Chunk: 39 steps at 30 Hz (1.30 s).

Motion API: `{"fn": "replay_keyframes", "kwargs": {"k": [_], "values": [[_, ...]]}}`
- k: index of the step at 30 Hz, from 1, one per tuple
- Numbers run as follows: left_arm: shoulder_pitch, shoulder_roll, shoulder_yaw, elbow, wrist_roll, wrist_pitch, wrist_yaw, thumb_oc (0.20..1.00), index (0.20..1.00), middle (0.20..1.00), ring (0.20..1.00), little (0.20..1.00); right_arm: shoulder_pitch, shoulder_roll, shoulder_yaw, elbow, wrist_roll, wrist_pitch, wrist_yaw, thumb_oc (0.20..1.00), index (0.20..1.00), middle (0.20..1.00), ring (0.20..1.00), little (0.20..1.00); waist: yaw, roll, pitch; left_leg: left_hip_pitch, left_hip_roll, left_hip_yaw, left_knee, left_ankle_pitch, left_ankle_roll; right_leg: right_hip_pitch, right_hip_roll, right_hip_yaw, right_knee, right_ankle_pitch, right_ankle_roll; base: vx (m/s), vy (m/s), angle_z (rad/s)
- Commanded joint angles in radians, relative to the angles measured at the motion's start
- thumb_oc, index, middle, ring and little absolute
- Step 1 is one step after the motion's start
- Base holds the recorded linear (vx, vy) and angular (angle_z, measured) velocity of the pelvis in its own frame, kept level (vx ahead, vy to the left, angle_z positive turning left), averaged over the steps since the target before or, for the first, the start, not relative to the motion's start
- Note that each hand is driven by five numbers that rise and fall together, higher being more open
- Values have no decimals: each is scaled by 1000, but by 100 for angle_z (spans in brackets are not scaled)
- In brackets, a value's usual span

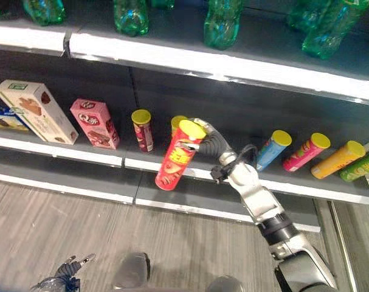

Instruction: Put the goods on the table back onto the shelves and tidy them up.

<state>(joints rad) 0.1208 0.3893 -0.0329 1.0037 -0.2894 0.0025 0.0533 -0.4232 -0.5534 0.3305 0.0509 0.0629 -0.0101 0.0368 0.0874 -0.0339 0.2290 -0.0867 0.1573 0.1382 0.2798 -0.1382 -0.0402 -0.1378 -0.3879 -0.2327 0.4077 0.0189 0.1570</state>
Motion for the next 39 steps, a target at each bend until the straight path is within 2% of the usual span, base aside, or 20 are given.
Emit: {"fn": "replay_keyframes", "kwargs": {"k": [1,3,5,8,18,21,22,23,27,31,32,33,36,38,39], "values": [[25,-16,-15,12,52,-10,-2,1000,1000,1000,1000,1000,-47,-76,-117,-61,71,-64,-56,200,200,200,200,200,2,32,-49,45,12,-61,-273,136,-72,67,42,-111,-285,20,3,47,21,-40],[49,-30,2,12,63,-7,-2,1000,1000,1000,1000,1000,-20,-85,-143,-70,66,-58,-59,200,200,200,200,200,1,26,-53,48,-6,-52,-270,134,-63,72,56,-59,-321,43,18,41,41,-11],[65,-57,14,29,72,-12,-2,1000,1000,1000,1000,1000,-21,-67,-138,-52,59,-54,-66,200,200,200,200,200,-4,23,-71,64,-18,-30,-292,137,-59,93,47,-53,-375,81,35,74,38,-30],[73,-72,9,27,72,-11,-3,1000,1000,1000,1000,1000,-19,-64,-127,-42,48,-50,-62,200,200,200,200,200,-12,20,-89,79,-17,-22,-315,137,-62,112,49,-49,-401,92,44,81,-11,-25],[74,-87,-14,-18,57,-11,-1,1000,1000,1000,1000,1000,-82,-99,-50,-9,-136,-32,-81,200,200,200,200,200,-4,6,-95,98,-5,-26,-330,129,-64,133,51,-48,-401,77,51,22,-10,-1],[75,-85,-20,-5,63,-10,9,1000,1000,1000,1000,1000,-132,-115,-34,32,-258,-22,-131,200,200,200,200,200,7,6,-84,88,-4,-35,-314,120,-62,123,43,-46,-380,67,52,-16,-6,0],[67,-82,-25,-5,67,-16,23,1000,1000,1000,1000,1000,-168,-114,-33,61,-340,-18,-195,200,200,200,200,200,16,10,-65,69,-3,-41,-288,111,-61,107,35,-46,-353,57,52,-54,-13,0],[66,-82,-25,-5,67,-16,24,1000,1000,1000,1000,1000,-170,-113,-32,62,-340,-19,-196,200,200,200,200,200,16,10,-65,67,-3,-42,-285,109,-61,105,34,-45,-350,56,52,-94,-21,3],[28,-63,-53,-23,49,-30,62,1000,1000,1000,1000,1000,-266,-81,-11,128,-462,-13,-312,200,200,200,200,200,40,32,21,-48,-2,-79,-138,76,-64,26,4,-36,-248,29,40,-183,-37,8],[2,-36,-86,-52,25,-47,84,1000,1000,1000,1000,1000,-371,-86,-5,185,-506,-10,-397,200,200,200,200,200,61,67,95,-179,-2,-112,8,48,-73,-58,-19,-31,-146,0,28,-174,-34,16],[-2,-32,-98,-64,19,-53,87,1000,1000,1000,1000,1000,-407,-91,-8,224,-505,-7,-422,200,200,200,200,200,69,86,113,-222,-2,-121,47,40,-78,-95,-27,-32,-102,-13,24,-95,-12,20],[-3,-32,-98,-64,19,-53,87,1000,1000,1000,1000,1000,-409,-92,-7,225,-504,-7,-423,200,200,200,200,200,69,86,110,-228,-2,-122,53,38,-78,-101,-28,-31,-97,-15,24,-100,-14,16],[-4,-27,-110,-94,1,-62,95,1000,1000,1000,1000,1000,-438,-115,-33,247,-504,-1,-467,200,200,200,200,200,82,119,146,-300,-9,-140,107,33,-82,-163,-40,-31,-28,-39,20,-81,-28,19],[-5,-27,-110,-94,1,-61,95,1000,1000,1000,1000,1000,-438,-115,-33,248,-504,-1,-467,200,200,200,200,200,82,119,143,-304,-9,-140,109,32,-82,-168,-40,-31,-26,-40,19,-41,-14,11],[-2,-22,-117,-102,1,-67,97,1000,1000,1000,1000,1000,-453,-126,-36,253,-503,-5,-485,200,200,200,200,200,86,133,161,-326,-10,-146,120,34,-83,-194,-44,-29,-4,-41,20,-44,-20,19]]}}
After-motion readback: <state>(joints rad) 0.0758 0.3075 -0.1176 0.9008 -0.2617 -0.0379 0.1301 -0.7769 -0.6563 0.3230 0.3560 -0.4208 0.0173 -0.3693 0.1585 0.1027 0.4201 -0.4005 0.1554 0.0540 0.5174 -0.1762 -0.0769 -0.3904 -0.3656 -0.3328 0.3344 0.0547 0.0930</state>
